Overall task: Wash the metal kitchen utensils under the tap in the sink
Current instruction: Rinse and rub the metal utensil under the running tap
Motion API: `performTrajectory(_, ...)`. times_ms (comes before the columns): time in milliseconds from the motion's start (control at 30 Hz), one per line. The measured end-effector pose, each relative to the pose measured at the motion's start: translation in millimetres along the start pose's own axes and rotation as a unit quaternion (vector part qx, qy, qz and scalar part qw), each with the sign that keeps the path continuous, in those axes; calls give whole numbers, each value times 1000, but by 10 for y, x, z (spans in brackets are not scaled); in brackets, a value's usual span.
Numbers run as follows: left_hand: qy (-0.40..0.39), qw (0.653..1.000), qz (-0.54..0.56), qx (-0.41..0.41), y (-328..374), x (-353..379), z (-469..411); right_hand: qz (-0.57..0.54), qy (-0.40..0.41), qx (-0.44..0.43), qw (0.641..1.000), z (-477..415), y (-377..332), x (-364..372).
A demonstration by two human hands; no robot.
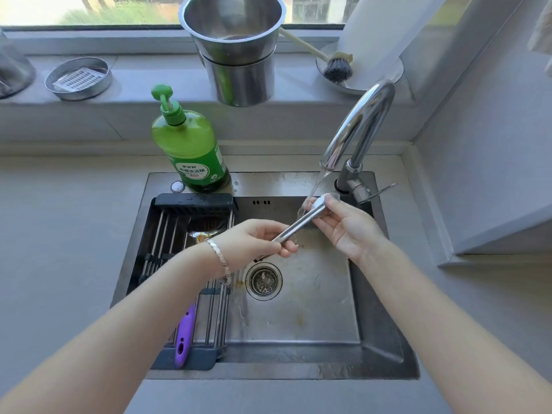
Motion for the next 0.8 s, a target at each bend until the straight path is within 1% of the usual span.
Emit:
performTrajectory(33, 27, 1000, 11, -4, -41, -72, 55, -1, -4, 6, 1000, 2, 57, 47)
performTrajectory(100, 131, 990, 43, -40, -219, -291, 161, 14, -6, 10, 1000, 5, 149, 122)
performTrajectory(133, 181, 976, 91, -86, -378, -365, 233, 22, -9, 11, 1000, 7, 190, 160)
performTrajectory(167, 205, 955, 161, -139, -553, -364, 307, 29, -14, 12, 999, 10, 225, 199)
performTrajectory(200, 199, 933, 234, -188, -705, -292, 366, 36, -20, 12, 999, 12, 253, 236)
performTrajectory(233, 172, 913, 294, -226, -799, -182, 413, 43, -27, 11, 999, 17, 271, 269)
performTrajectory(267, 136, 897, 343, -243, -844, -74, 439, 52, -34, 10, 998, 21, 282, 298)
performTrajectory(333, 93, 868, 427, -237, -856, 52, 457, 64, -41, 7, 997, 31, 283, 313)
performTrajectory(367, 90, 858, 450, -229, -855, 72, 463, 67, -35, 7, 997, 32, 281, 289)
performTrajectory(400, 94, 857, 458, -218, -853, 73, 462, 72, -25, 8, 997, 35, 282, 247)
performTrajectory(433, 99, 862, 454, -204, -841, 69, 461, 80, -13, 12, 997, 41, 291, 193)
performTrajectory(500, 114, 887, 414, -166, -803, 39, 448, 104, 10, 30, 994, 66, 343, 73)
performTrajectory(567, 152, 919, 340, -126, -754, -18, 440, 117, 35, 49, 991, 98, 395, -46)
performTrajectory(633, 217, 943, 238, -87, -674, -119, 471, 124, 45, 51, 990, 114, 411, -118)
performTrajectory(700, 264, 955, 135, -30, -539, -206, 514, 132, 42, 55, 989, 116, 428, -125)
performTrajectory(767, 293, 954, 52, 24, -426, -259, 573, 139, 24, 67, 988, 104, 471, -81)
performTrajectory(800, 309, 950, 15, 37, -398, -289, 609, 135, 9, 72, 988, 97, 495, -37)
Point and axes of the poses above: each hand's wrist, its own z-axis away from the middle knuckle, its own x-axis out of the palm, y = z × x, the point moved 10 cm from there along -z, towards the middle knuckle
